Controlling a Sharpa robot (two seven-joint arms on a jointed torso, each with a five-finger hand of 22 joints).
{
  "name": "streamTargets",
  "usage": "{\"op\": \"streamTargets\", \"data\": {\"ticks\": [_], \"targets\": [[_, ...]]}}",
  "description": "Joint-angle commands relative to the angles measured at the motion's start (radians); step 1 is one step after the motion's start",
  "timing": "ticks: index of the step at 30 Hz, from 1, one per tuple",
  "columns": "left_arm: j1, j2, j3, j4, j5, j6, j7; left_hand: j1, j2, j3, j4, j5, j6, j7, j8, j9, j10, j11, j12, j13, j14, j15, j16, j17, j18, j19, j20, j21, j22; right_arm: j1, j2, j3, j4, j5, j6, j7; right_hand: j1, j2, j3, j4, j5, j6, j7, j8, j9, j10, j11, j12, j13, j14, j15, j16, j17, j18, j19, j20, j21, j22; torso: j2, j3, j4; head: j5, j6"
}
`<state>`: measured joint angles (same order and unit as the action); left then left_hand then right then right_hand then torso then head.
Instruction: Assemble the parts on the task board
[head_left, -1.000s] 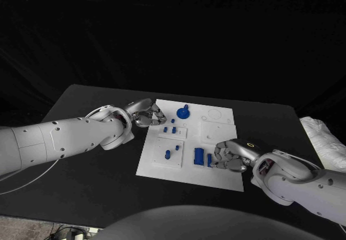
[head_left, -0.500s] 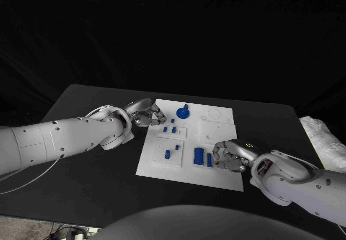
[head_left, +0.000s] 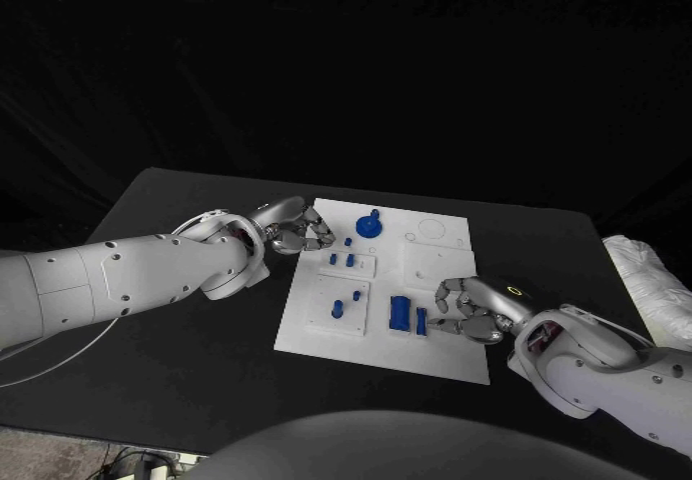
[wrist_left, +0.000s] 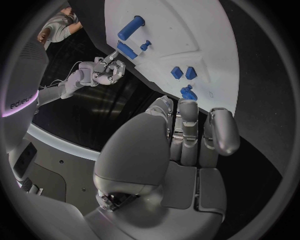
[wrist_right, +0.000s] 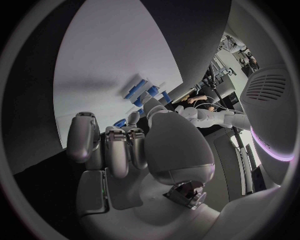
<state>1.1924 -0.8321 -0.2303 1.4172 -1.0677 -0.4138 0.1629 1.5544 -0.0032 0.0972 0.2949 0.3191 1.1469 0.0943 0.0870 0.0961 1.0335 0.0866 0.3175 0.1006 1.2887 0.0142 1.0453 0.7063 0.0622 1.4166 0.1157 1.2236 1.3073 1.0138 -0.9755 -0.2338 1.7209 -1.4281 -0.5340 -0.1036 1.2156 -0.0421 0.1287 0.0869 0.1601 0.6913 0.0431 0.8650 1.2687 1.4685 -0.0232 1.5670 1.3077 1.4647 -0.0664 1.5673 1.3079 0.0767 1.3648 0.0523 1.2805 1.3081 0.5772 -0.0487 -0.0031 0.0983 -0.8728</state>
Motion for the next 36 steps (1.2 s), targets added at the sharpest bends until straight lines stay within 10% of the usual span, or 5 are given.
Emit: {"op": "streamTargets", "data": {"ticks": [1,10,15,27,36], "targets": [[-0.001,-0.008,0.001,0.015,0.066,-0.072,0.089,-0.025,-0.007,0.004,0.0,0.004,0.007,-0.002,0.005,0.001,0.012,0.001,0.006,-0.001,-0.007,0.0,0.001,-0.004,0.011,-0.003,0.005,-0.007,0.166,0.018,-0.022,0.001,0.023,0.136,-0.167,0.164,-0.032,0.01,-0.008,0.05,0.002,0.018,-0.006,-0.017,-0.027,0.102,-0.001,0.004,0.263,0.106,-0.001,0.003,0.263,-0.003,0.003,-0.002,0.0,0.165,-0.002,-0.0019,-0.0024,0.001,0.0],[0.0,-0.032,0.002,0.061,0.374,-0.082,0.323,-0.254,-0.028,-0.12,-0.016,-0.05,-0.04,0.0,-0.015,-0.013,-0.098,0.064,-0.001,-0.005,-0.588,0.09,-0.356,-0.238,0.059,-0.639,0.056,-0.782,-0.037,0.117,-0.065,0.001,0.038,0.796,0.049,0.492,-0.223,0.078,-0.115,0.2,0.026,-0.056,0.127,-0.46,-0.447,-0.871,0.21,-0.977,-0.36,-0.857,0.226,-0.974,-0.509,0.003,-0.768,0.119,-0.87,-0.177,-0.017,-0.0105,-0.0148,0.002,0.0],[0.0,-0.04,0.003,0.09,0.602,0.06,0.416,-0.419,-0.297,-0.374,-0.003,-0.182,-0.41,-0.084,-0.037,-0.04,-0.746,-0.123,-0.263,-0.061,-1.272,-0.036,-0.98,-0.646,0.01,-1.344,0.021,-1.197,-0.834,0.151,-0.058,0.001,0.002,1.102,0.272,0.603,-0.216,0.118,-0.255,0.205,-0.05,-0.393,-0.115,-0.806,-0.946,-1.446,0.086,-1.515,-1.129,-1.464,0.22,-1.566,-1.303,-0.002,-1.365,0.242,-1.279,-1.292,-0.017,-0.0053,-0.0209,-0.001,0.0],[0.0,-0.037,0.002,0.099,0.732,0.167,0.44,-0.462,-0.31,-0.391,0.01,-0.244,-0.688,-0.192,-0.045,-0.053,-0.922,-0.237,-0.289,-0.072,-1.289,-0.052,-1.045,-0.706,0.0,-1.416,0.066,-1.214,-1.131,0.164,-0.053,0.001,-0.032,1.201,0.406,0.66,-0.121,0.193,-0.39,0.203,-0.049,-0.499,-0.189,-0.834,-1.2,-1.468,0.011,-1.561,-1.301,-1.465,0.193,-1.567,-1.308,0.052,-1.365,0.234,-1.281,-1.308,-0.019,-0.0037,-0.0146,-0.011,0.0],[-0.027,-0.024,0.045,0.108,0.728,0.011,0.387,-1.383,0.003,-0.097,-0.295,-0.319,-1.077,-0.094,-0.087,-0.096,-1.034,-0.087,-0.318,-0.101,-1.289,-0.014,-1.045,-0.706,-0.062,-1.417,-0.116,-1.224,-1.307,0.143,-0.016,0.038,-0.048,1.171,0.218,0.603,-1.049,0.042,-0.129,-0.087,-0.16,-0.691,-0.043,-0.865,-1.269,-1.469,0.023,-1.567,-1.308,-1.465,0.066,-1.567,-1.308,-0.077,-1.365,-0.052,-1.281,-1.308,-0.019,0.005,-0.0127,-0.024,0.043]]}}
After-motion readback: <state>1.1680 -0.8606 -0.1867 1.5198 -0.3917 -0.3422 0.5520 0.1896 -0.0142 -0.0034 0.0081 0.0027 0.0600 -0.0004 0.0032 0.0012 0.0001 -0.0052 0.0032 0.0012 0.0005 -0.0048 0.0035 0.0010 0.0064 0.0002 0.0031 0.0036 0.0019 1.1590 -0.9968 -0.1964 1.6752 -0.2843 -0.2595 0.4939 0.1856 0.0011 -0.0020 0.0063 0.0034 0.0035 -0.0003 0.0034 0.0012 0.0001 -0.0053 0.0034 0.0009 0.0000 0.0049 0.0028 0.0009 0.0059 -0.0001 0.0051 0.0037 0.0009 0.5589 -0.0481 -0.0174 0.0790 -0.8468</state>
